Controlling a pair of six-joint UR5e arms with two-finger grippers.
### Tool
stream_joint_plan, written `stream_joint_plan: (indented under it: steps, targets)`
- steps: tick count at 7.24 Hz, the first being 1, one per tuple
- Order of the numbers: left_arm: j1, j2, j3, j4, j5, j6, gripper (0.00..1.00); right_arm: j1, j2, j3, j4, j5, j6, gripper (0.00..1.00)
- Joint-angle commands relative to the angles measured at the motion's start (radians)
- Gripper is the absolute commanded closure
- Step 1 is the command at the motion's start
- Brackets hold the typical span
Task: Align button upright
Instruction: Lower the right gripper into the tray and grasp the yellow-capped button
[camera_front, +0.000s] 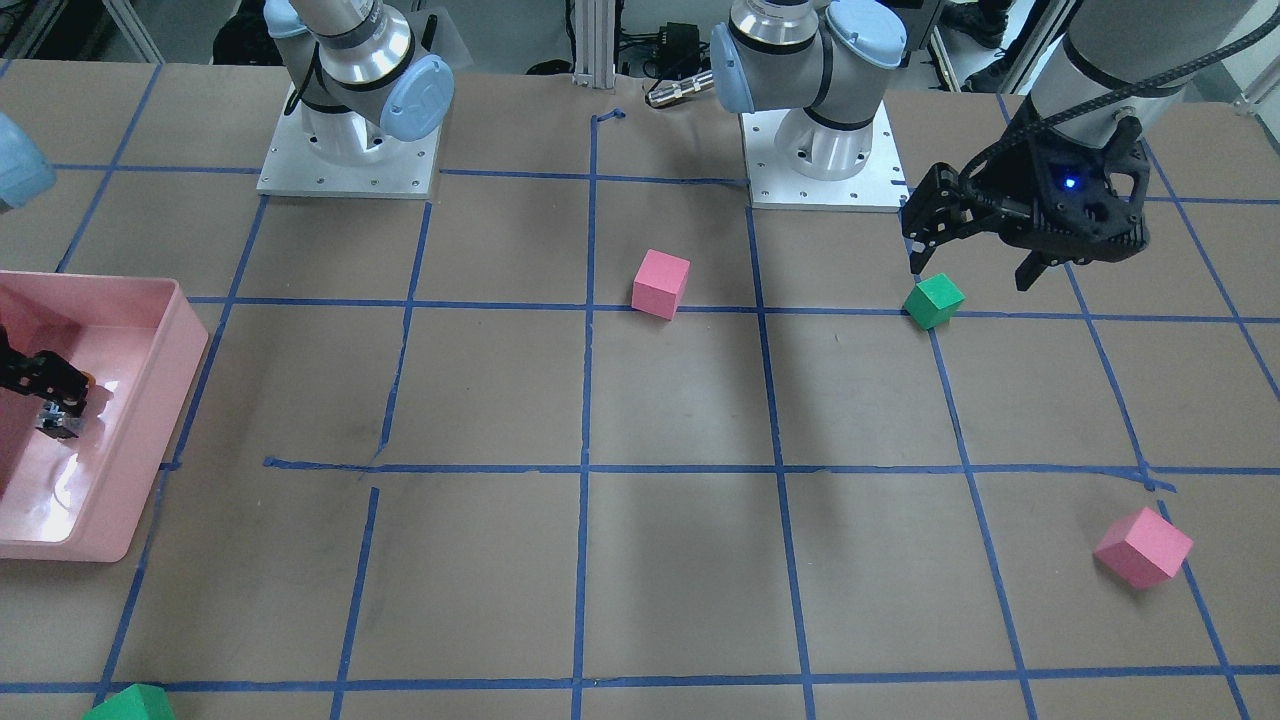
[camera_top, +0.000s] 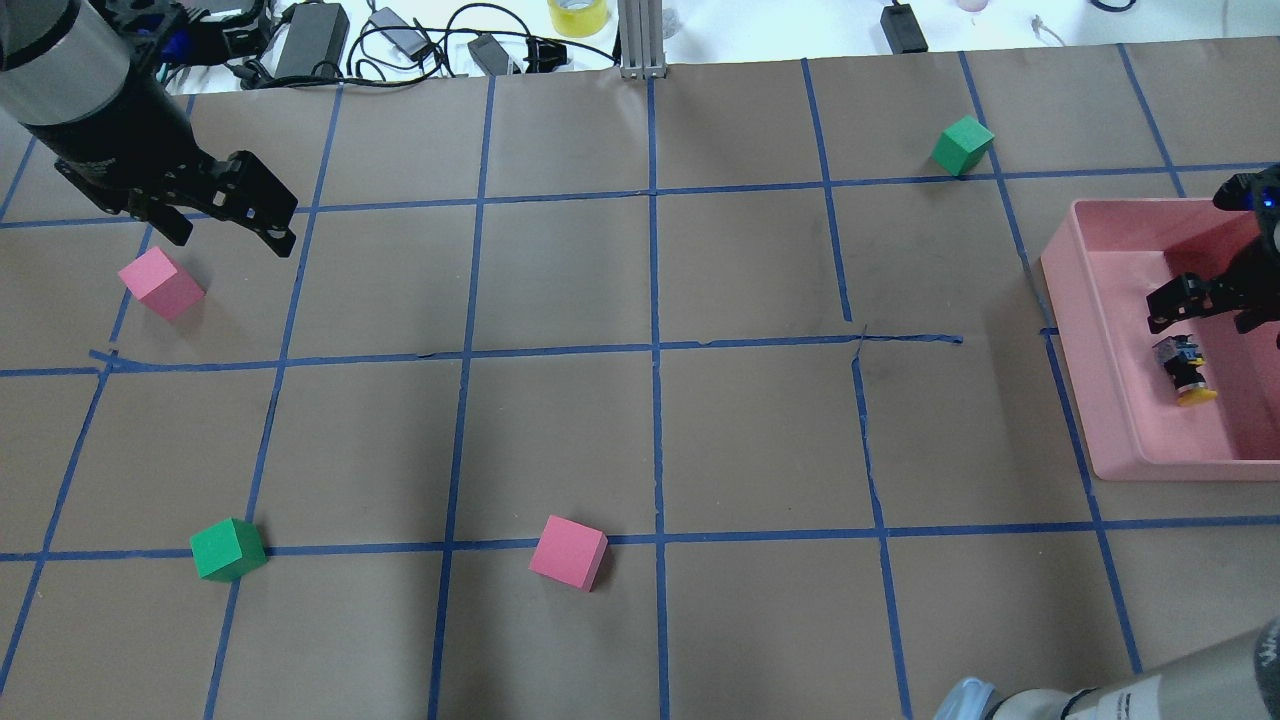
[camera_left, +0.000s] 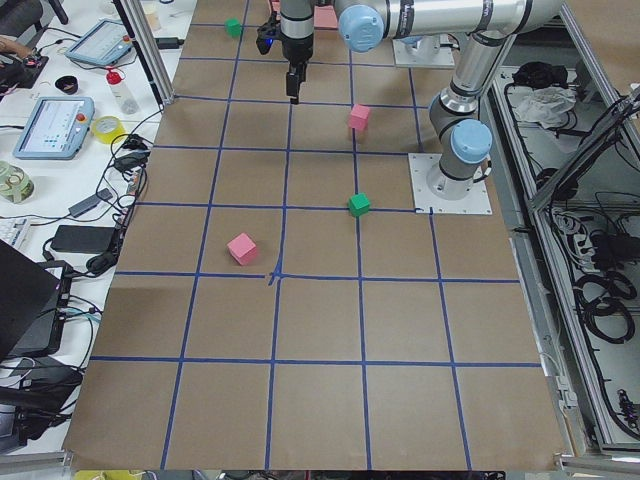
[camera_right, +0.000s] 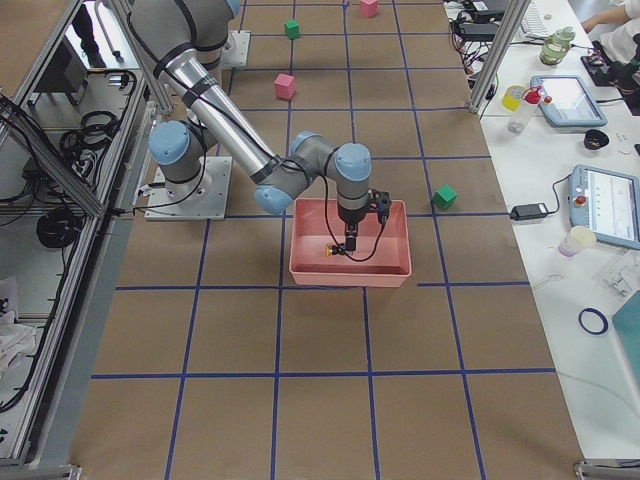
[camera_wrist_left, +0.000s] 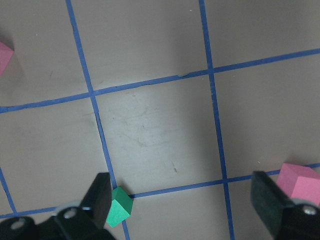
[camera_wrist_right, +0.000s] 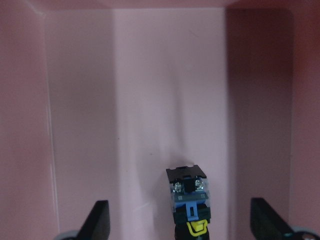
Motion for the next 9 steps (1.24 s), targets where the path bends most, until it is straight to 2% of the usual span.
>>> stream_joint_plan:
  steps: [1,9]
  targets:
    - [0.000,-0.001,-0.001,0.000,0.005,0.002,0.00,0.000,0.013,0.007,-0.010,0.003,-0.079,0.00]
    - [0.006,-0.001,-0.002,-0.002,0.006,0.003,0.00,0.000,0.053,0.016,-0.027,-0.001,-0.086,0.00]
